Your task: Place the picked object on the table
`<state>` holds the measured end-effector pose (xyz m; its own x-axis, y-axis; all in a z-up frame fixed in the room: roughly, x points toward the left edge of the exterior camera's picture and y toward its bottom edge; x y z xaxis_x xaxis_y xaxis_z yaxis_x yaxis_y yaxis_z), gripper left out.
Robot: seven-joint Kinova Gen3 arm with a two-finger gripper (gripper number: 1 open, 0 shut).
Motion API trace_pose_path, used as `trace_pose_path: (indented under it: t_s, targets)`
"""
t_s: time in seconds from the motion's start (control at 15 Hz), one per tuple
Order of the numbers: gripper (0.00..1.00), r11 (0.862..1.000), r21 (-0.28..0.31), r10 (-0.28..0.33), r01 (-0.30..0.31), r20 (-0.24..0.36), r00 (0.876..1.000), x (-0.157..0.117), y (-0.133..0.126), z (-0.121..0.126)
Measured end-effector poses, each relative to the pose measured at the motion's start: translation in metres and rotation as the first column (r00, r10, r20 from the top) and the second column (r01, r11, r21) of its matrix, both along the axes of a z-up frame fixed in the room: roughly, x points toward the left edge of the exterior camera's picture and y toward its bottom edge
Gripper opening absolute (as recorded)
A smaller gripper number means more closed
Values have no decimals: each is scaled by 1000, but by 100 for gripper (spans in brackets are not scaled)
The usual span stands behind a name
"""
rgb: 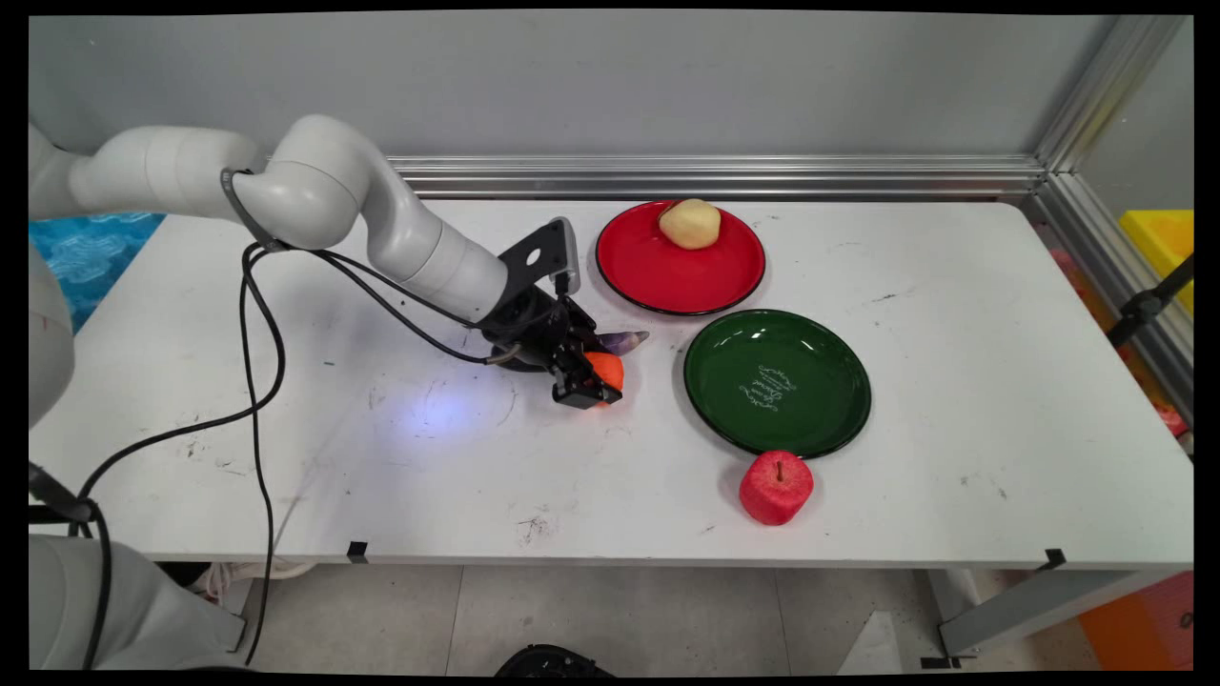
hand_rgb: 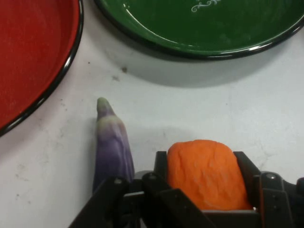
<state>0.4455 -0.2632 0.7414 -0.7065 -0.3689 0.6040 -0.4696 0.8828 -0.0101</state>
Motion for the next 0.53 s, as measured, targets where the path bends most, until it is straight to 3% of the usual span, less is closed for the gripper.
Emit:
trace_pose_path:
  t_s: [0.27,0.33,0.53]
  targets:
    - [0,1000,7,7,-7,-10,1000,-1,0,-4]
    - [100,1000,8,9,-9,-12,1000,-1,0,-5]
    - [100,1000,10,20,-19,-18,1000,-2,-1,-5]
